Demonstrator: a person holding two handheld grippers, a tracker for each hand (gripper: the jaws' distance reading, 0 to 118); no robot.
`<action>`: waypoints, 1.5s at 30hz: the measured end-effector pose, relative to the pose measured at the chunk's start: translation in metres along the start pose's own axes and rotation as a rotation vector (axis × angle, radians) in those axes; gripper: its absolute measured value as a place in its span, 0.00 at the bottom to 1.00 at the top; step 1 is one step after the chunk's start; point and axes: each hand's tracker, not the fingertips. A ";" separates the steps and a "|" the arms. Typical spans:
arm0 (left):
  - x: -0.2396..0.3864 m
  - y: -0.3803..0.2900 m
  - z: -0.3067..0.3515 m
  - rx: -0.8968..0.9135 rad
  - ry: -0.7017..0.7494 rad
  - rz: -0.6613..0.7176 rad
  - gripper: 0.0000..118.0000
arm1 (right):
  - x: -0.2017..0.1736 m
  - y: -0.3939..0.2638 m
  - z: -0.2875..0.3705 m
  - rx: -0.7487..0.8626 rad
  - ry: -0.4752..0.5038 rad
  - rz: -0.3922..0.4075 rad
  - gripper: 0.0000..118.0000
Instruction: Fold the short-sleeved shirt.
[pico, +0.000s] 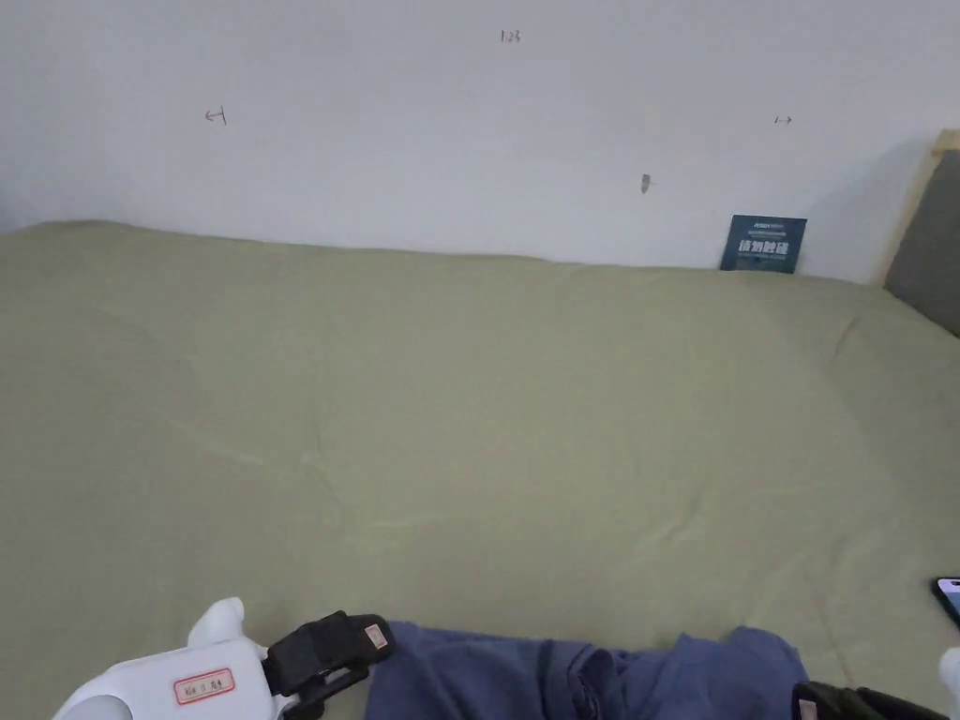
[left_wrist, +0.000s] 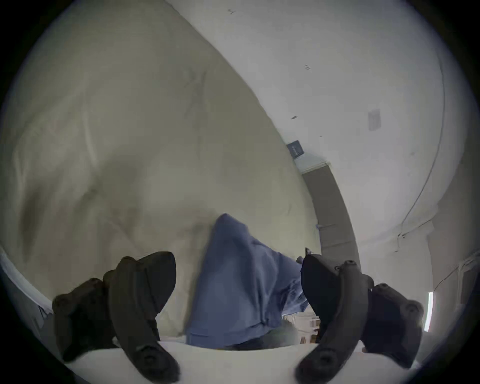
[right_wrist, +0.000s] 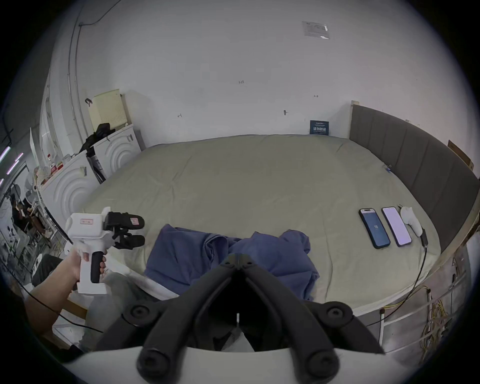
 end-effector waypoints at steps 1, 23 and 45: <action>-0.003 -0.001 -0.005 -0.041 -0.014 0.009 0.88 | -0.001 0.001 0.000 0.000 0.012 0.001 0.00; 0.023 0.040 0.019 0.045 -0.012 0.071 0.06 | 0.020 0.001 -0.002 -0.005 -0.002 -0.048 0.00; 0.127 0.040 0.032 0.098 0.051 -0.058 0.06 | 0.014 0.011 -0.019 -0.015 0.038 -0.019 0.00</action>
